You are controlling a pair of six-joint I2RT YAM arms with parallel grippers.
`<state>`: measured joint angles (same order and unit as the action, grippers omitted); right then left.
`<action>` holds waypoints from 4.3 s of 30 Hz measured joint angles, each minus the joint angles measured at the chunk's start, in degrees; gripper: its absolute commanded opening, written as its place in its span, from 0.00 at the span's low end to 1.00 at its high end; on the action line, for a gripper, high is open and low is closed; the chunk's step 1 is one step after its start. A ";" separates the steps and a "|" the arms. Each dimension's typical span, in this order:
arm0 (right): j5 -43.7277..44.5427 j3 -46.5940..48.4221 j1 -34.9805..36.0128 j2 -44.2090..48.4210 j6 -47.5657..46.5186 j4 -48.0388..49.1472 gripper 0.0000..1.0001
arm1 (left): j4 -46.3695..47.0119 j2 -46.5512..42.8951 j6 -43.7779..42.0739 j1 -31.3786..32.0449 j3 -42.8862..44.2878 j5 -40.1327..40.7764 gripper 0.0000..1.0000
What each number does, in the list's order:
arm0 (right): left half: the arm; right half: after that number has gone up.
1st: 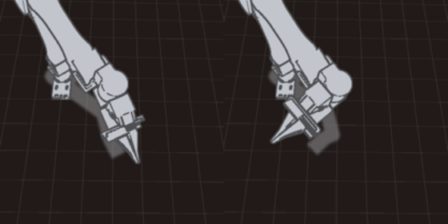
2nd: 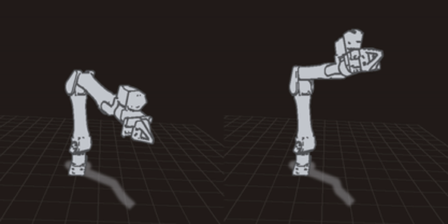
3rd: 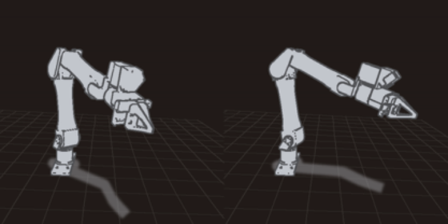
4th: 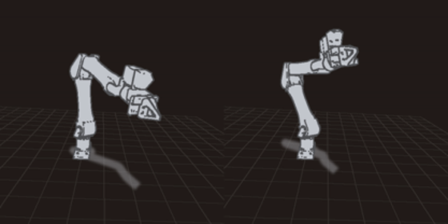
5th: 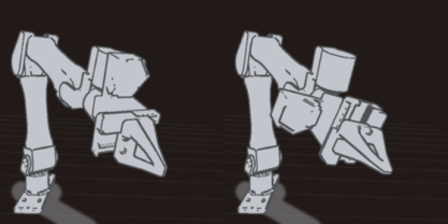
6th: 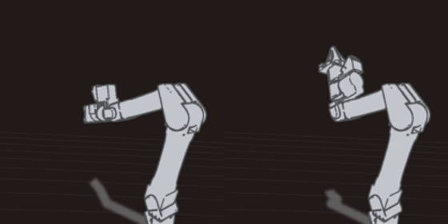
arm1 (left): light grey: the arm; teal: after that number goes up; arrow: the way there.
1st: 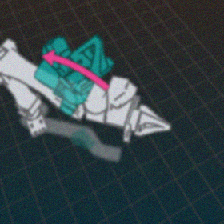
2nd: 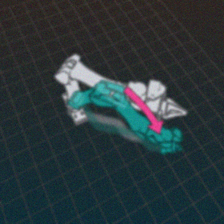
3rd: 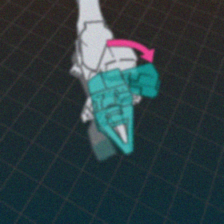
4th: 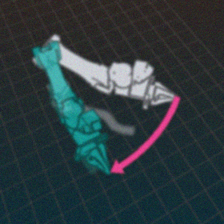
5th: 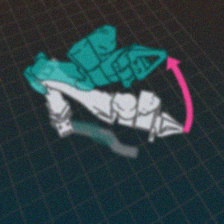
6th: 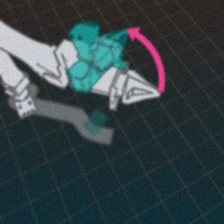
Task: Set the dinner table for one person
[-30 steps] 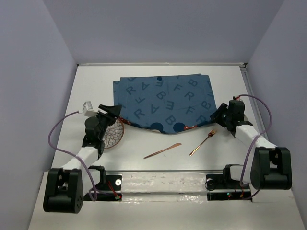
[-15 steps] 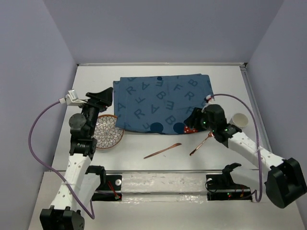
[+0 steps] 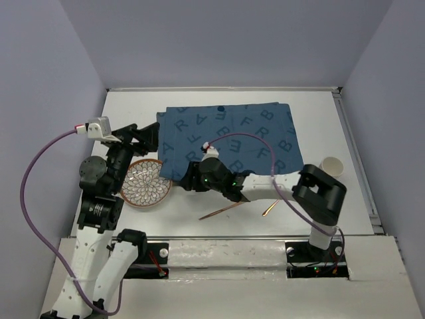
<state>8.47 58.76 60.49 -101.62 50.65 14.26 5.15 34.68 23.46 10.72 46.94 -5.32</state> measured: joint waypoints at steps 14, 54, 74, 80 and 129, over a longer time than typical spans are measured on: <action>0.07 16.00 4.48 -19.52 8.61 1.16 0.50 | -4.20 -5.25 -6.54 6.93 -4.74 4.59 0.97; -4.79 2.32 -22.84 11.43 -4.37 -0.52 0.00 | -5.81 -11.19 -6.75 8.35 -5.79 19.89 0.99; -16.59 -7.21 -39.95 11.91 -3.32 -3.56 0.00 | -2.34 25.44 12.31 7.21 -16.65 18.95 0.62; -18.38 -7.76 -40.28 11.96 -4.07 -3.30 0.00 | 1.90 39.63 12.94 4.11 -15.41 19.45 0.55; -22.43 2.91 -40.28 -6.54 -4.17 -5.27 0.19 | 16.22 43.60 17.94 -6.34 -16.31 16.04 0.12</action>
<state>-13.96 61.67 20.21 -108.16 46.48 8.99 21.37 78.28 41.41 4.38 30.63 10.72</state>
